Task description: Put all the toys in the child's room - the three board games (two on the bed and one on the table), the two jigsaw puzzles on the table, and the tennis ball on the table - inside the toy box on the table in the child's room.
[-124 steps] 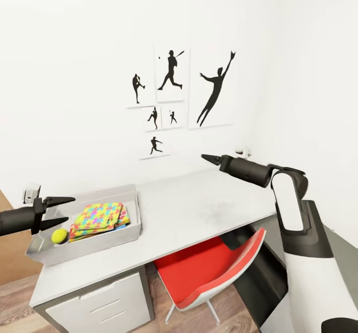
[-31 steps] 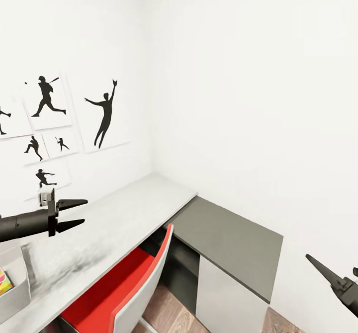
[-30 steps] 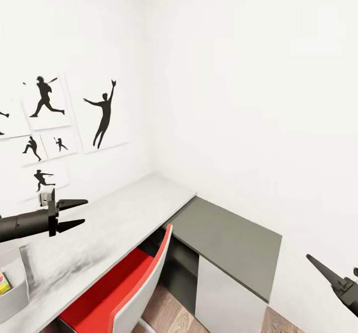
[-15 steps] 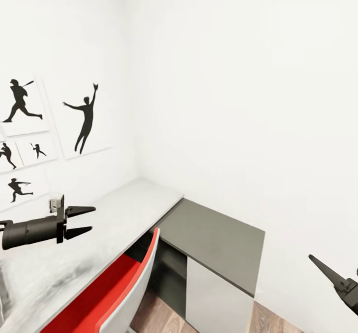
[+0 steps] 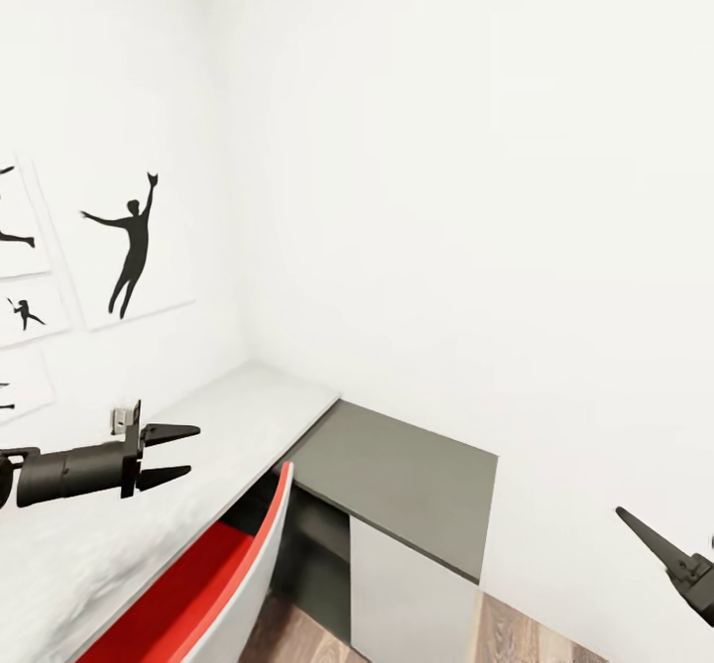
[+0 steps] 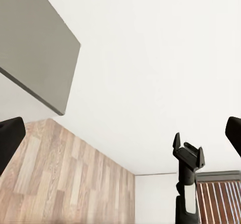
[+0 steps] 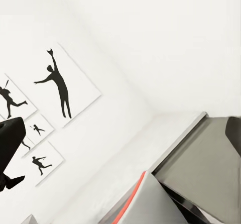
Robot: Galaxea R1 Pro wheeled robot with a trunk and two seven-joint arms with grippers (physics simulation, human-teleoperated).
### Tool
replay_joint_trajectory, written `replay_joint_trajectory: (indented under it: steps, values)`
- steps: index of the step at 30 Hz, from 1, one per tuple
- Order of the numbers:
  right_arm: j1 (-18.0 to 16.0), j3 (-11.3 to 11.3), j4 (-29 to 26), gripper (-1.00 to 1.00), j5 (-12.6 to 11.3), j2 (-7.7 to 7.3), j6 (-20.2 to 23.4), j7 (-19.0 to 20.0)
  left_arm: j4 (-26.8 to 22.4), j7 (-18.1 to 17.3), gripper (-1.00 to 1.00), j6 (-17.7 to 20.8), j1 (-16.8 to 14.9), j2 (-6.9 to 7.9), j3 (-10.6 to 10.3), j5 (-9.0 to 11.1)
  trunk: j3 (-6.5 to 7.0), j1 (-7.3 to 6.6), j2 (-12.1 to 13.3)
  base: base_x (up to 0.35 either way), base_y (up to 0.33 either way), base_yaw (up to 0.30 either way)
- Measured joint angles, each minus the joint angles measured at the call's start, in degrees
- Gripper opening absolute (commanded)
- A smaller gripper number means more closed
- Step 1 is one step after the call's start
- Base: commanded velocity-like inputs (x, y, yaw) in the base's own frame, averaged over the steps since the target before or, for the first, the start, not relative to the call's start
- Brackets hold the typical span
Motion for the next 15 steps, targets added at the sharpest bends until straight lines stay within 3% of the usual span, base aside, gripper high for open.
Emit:
replay_joint_trajectory:
  steps: [15]
  values:
    - [-0.1, 0.3, 0.0, 1.0, 0.0, 0.48, -0.1, -0.1, 0.0, 0.0, 1.0, 0.0, 0.0, -0.11, 0.1, 0.0, 1.14, 0.0, 0.0, 0.0, 0.0, -0.201]
